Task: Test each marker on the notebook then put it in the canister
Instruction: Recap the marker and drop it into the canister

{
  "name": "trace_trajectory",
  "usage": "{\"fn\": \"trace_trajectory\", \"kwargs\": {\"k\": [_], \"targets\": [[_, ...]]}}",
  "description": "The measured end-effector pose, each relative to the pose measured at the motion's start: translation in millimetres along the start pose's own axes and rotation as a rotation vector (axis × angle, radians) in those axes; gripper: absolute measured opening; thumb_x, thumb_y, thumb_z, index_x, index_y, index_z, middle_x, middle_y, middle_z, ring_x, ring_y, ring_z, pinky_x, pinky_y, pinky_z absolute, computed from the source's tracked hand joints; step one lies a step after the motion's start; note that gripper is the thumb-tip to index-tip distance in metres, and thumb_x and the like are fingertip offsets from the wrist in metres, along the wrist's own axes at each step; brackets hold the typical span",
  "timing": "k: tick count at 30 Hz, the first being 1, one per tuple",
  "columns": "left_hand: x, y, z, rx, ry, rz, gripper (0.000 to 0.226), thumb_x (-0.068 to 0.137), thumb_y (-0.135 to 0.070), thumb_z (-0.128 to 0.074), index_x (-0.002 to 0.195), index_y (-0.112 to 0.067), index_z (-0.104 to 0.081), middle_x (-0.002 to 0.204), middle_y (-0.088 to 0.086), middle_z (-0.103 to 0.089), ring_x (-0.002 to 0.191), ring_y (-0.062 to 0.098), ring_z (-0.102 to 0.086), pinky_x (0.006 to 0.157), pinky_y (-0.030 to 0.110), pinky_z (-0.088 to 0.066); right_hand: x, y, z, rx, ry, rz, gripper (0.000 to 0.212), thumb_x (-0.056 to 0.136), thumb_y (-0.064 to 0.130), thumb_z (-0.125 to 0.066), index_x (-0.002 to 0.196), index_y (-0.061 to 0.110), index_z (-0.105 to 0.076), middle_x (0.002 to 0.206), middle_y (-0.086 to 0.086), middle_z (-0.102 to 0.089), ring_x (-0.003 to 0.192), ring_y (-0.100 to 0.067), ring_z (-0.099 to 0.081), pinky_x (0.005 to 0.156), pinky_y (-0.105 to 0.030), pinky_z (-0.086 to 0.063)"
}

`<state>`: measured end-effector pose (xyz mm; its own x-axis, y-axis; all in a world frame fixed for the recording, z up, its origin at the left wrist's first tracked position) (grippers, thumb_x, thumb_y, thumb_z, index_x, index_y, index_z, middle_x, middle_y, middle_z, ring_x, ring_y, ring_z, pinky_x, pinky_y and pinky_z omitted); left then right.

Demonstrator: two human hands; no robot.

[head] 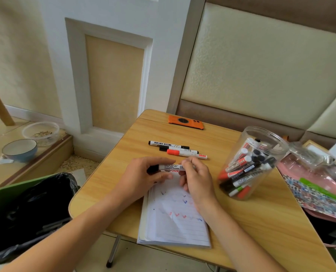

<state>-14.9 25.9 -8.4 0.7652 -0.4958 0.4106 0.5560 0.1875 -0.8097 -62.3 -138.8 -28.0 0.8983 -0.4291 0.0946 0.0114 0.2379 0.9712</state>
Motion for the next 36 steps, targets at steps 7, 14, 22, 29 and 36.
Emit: {"fn": "trace_trajectory", "kwargs": {"k": [7, 14, 22, 29, 36], "targets": [[1.8, 10.8, 2.9, -0.101, -0.033, 0.060, 0.016, 0.090, -0.018, -0.074, 0.106, -0.023, -0.075, 0.081, -0.003, -0.074, 0.073, 0.013, -0.070, 0.069, 0.021, -0.054, -0.5, 3.9, -6.1, -0.075, 0.006, 0.026, 0.021, 0.102, 0.027, -0.056, 0.086, 0.018, -0.065, 0.069, -0.001, -0.062, 0.056, -0.015, -0.057, 0.054, -0.033, -0.043], [0.6, 10.1, 3.8, -0.091, -0.065, 0.074, 0.012, 0.092, -0.016, -0.072, 0.103, -0.020, -0.075, 0.074, -0.004, -0.073, 0.068, 0.009, -0.069, 0.065, 0.014, -0.049, -0.2, 4.3, -7.0, -0.109, 0.016, 0.029, 0.022, 0.103, 0.027, -0.055, 0.087, 0.016, -0.065, 0.069, 0.000, -0.062, 0.055, -0.014, -0.057, 0.055, -0.034, -0.043], [1.9, 11.4, -0.7, -0.087, -0.031, 0.106, 0.012, 0.093, -0.026, -0.071, 0.105, -0.028, -0.073, 0.081, -0.002, -0.074, 0.074, 0.013, -0.069, 0.070, 0.029, -0.056, 0.2, 3.7, -3.4, -0.075, 0.002, -0.002, 0.020, 0.104, 0.027, -0.054, 0.092, 0.017, -0.066, 0.071, -0.005, -0.064, 0.056, -0.015, -0.058, 0.052, -0.032, -0.043], [0.4, 17.7, -1.2, 0.195, -0.035, 0.100, 0.055, 0.088, -0.027, -0.076, 0.135, -0.029, -0.049, 0.112, -0.009, -0.058, 0.101, 0.008, -0.057, 0.083, 0.023, -0.049, 1.5, 34.9, 22.2, -0.020, -0.141, 0.136, 0.007, 0.098, 0.013, -0.065, 0.101, 0.018, -0.061, 0.074, 0.000, -0.070, 0.061, -0.014, -0.068, 0.057, -0.030, -0.056], [-10.2, 10.7, -8.1, 0.547, 0.039, 0.029, 0.046, 0.098, -0.036, -0.058, 0.142, -0.036, -0.047, 0.140, -0.007, -0.046, 0.124, 0.015, -0.047, 0.105, 0.035, -0.039, -1.6, 111.4, 81.4, -0.211, -0.364, 0.427, 0.015, 0.099, 0.015, -0.061, 0.097, 0.030, -0.057, 0.074, 0.003, -0.070, 0.064, -0.017, -0.070, 0.066, -0.049, -0.060]]}}
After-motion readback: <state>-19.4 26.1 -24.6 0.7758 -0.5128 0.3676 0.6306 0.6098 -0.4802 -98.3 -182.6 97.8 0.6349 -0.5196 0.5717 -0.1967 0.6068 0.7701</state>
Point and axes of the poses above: each hand's wrist, its own x-axis towards the middle knuckle, its own z-axis out of the back of the hand, y = z × x, the point moved 8 cm from there along x, towards the middle knuckle
